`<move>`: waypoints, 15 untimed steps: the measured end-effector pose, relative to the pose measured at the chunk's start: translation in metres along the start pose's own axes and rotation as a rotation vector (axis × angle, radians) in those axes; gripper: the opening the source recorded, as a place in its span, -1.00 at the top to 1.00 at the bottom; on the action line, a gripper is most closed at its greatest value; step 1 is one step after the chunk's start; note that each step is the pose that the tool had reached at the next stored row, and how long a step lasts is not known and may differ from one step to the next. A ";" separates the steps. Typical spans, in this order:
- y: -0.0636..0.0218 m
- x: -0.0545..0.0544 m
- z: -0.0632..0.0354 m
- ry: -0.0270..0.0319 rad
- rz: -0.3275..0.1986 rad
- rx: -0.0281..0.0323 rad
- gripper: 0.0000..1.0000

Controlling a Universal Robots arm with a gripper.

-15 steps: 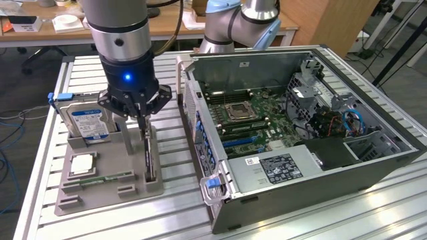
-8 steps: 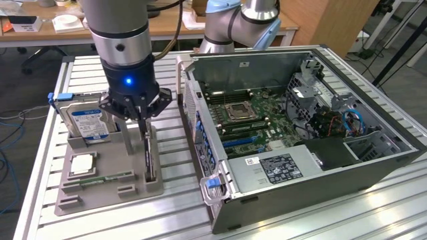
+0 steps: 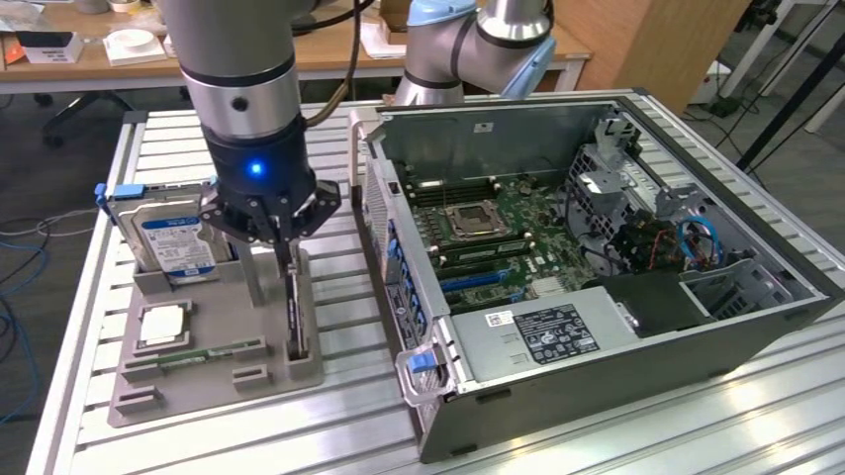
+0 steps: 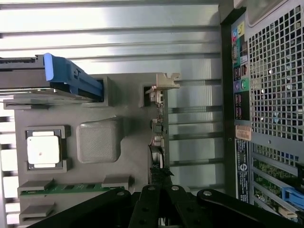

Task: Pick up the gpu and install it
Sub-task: 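Pick up the gpu and move the gpu toward the slot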

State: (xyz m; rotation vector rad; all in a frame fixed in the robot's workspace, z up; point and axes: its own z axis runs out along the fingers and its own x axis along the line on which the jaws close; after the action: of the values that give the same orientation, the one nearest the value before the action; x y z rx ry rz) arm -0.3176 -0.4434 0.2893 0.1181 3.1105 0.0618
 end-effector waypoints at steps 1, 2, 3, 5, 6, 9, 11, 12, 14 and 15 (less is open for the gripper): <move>0.0000 0.000 0.0005 0.0000 0.000 0.0001 0.79; 0.0000 0.000 0.0008 0.0000 0.000 0.0003 0.79; -0.0001 0.000 0.0012 0.0000 0.000 0.0005 0.79; -0.0001 0.000 0.0017 0.0001 0.000 0.0011 0.79; -0.0001 0.000 0.0018 0.0001 0.000 0.0013 0.79; -0.0001 0.000 0.0020 -0.0001 0.000 0.0012 0.79; -0.0001 0.000 0.0021 -0.0001 0.000 0.0012 0.79; -0.0001 0.000 0.0023 -0.0001 0.000 0.0012 0.79; -0.0001 0.000 0.0027 -0.0002 0.000 0.0015 0.79; -0.0001 0.000 0.0029 -0.0001 0.000 0.0018 0.79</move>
State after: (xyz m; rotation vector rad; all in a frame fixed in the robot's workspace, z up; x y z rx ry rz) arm -0.3176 -0.4434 0.2865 0.1180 3.1105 0.0590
